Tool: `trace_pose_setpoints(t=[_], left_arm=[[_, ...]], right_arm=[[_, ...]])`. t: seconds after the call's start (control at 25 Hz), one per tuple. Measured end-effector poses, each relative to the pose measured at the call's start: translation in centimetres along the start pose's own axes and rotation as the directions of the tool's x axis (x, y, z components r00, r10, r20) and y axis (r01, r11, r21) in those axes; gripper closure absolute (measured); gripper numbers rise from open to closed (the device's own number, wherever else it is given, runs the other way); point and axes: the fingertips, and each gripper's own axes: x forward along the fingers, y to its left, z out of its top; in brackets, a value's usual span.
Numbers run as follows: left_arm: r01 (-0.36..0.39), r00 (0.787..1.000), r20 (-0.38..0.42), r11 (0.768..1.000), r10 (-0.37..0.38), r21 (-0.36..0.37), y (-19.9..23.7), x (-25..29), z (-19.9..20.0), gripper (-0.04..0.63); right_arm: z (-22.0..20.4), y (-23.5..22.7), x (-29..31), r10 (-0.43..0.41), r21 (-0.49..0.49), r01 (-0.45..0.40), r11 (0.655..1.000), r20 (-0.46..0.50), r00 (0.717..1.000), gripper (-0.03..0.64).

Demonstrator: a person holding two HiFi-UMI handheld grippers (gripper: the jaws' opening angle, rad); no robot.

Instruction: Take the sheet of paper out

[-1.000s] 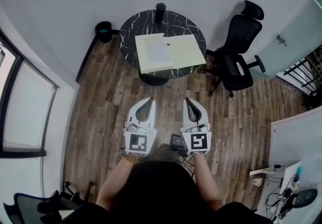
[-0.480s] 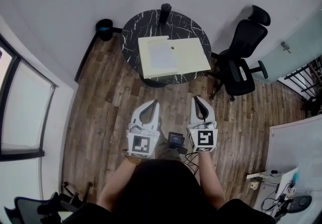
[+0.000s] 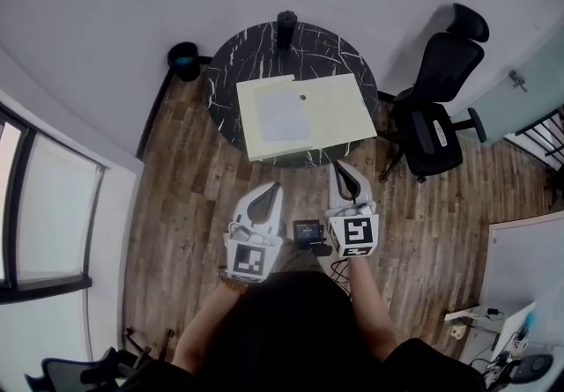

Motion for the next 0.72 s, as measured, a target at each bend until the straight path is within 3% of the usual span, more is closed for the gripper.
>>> trace_pose_setpoints(t=[0.16,0.44,0.72], left_arm=[[-0.001,1.0,0.001,1.0,0.001,-0.03,0.9,4.5,0.7,0.601],[-0.04,0.995,-0.091,0.999,0.042,0.032,2.3,11.3,-0.4,0.601],[-0.135,0.986,-0.089,0.99,0.139,0.05,6.5,12.7,-1.8,0.601]], right_arm=[[-0.7,-2.9,4.4,0.037,0.034,-0.037,0.999,-0.013,0.999,0.618],[-2.7,-7.2,10.6,0.126,0.051,-0.124,0.991,-0.025,0.992,0.618],[-4.1,-7.2,15.6,0.212,0.042,-0.21,0.977,-0.046,0.976,0.618]])
